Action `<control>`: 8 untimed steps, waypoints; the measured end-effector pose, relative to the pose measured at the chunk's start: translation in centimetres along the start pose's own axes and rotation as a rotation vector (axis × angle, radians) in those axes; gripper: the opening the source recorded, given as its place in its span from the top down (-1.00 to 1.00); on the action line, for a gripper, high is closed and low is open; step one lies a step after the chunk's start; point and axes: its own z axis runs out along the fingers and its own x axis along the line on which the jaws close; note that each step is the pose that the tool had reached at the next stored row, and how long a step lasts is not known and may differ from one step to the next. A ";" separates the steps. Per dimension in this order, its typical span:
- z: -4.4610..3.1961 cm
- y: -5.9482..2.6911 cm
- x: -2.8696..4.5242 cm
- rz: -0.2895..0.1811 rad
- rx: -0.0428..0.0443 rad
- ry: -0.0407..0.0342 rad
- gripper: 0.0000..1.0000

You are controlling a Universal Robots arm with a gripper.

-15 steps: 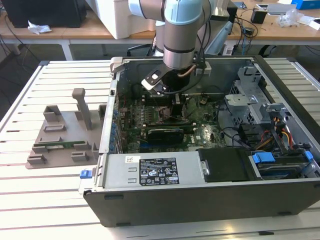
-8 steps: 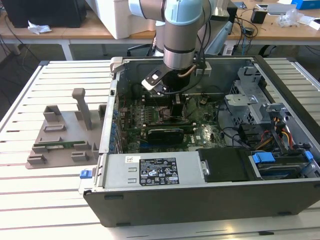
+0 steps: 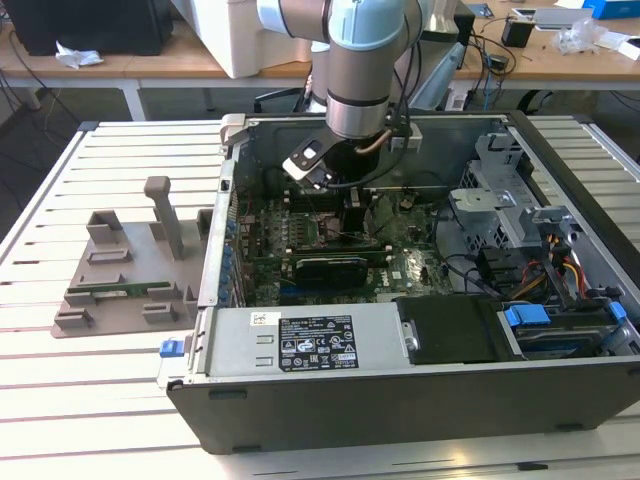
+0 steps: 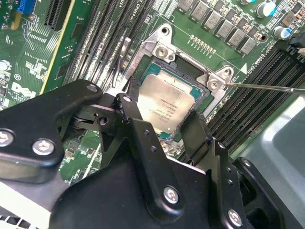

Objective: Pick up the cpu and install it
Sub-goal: 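Place the cpu into insertion slot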

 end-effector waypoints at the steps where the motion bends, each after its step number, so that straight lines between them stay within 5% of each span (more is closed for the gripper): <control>1: 0.00 0.00 0.02 0.000 0.0000 0.0000 -0.24; 8: 0.00 -0.01 0.14 0.000 -0.0001 0.0001 -0.24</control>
